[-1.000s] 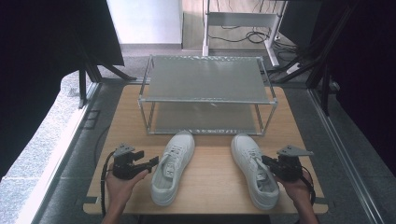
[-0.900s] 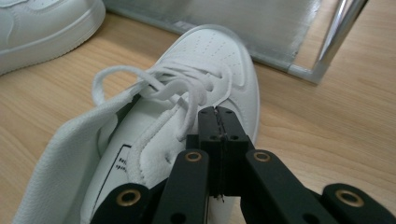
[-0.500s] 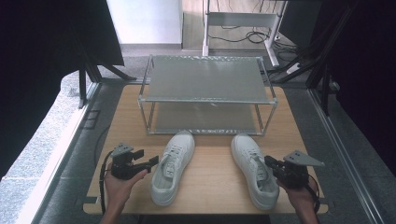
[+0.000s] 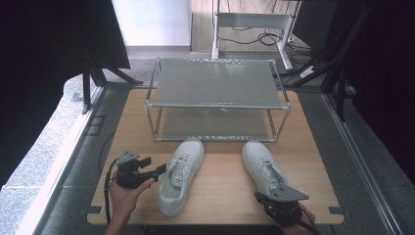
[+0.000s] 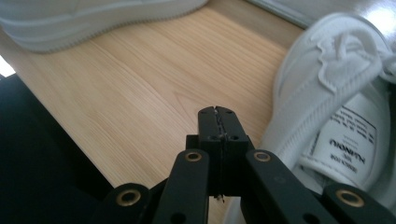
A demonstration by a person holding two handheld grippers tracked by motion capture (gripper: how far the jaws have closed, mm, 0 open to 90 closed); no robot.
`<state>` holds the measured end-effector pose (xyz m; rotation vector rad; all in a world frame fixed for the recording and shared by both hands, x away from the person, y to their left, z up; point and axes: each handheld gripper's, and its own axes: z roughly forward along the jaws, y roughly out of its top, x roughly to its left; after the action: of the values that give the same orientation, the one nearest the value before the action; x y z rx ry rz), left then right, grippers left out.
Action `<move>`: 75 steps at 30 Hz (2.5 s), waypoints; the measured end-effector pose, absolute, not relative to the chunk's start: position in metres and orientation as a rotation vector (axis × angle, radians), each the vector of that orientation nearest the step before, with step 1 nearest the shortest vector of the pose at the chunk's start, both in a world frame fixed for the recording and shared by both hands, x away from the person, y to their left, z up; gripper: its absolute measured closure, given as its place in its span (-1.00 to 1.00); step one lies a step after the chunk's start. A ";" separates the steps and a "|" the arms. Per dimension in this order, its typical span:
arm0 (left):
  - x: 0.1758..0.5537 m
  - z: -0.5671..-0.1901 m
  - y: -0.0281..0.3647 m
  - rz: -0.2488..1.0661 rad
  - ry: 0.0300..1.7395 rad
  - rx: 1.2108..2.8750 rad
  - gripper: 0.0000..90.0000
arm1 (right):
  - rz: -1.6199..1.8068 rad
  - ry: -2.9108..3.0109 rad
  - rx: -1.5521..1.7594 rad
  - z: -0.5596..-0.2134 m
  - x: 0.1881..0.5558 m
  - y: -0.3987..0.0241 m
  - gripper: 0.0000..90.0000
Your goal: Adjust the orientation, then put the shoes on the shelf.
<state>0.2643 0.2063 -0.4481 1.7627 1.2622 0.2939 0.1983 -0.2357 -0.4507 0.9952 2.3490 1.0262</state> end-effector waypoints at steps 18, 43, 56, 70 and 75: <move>0.264 -0.446 0.210 0.292 1.263 1.754 -0.37 | 0.958 2.335 1.049 -0.452 0.206 -0.264 1.00; 0.261 -0.438 0.200 0.220 1.188 1.768 -0.29 | 1.282 2.147 1.095 -0.404 0.275 -0.256 0.30; 0.262 -0.436 0.188 0.219 1.165 1.853 -0.21 | 1.296 2.088 1.165 -0.405 0.270 -0.281 0.28; 0.266 -0.453 0.164 0.345 1.243 2.033 -0.01 | 1.243 2.114 1.172 -0.414 0.272 -0.278 0.24; 0.271 -0.459 0.158 0.353 1.234 2.094 0.26 | 1.230 2.116 1.194 -0.413 0.273 -0.287 0.22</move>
<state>0.2715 0.1580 -0.4586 2.0938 1.2337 0.3528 0.2732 -0.2867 -0.4135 1.1944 2.1157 1.2301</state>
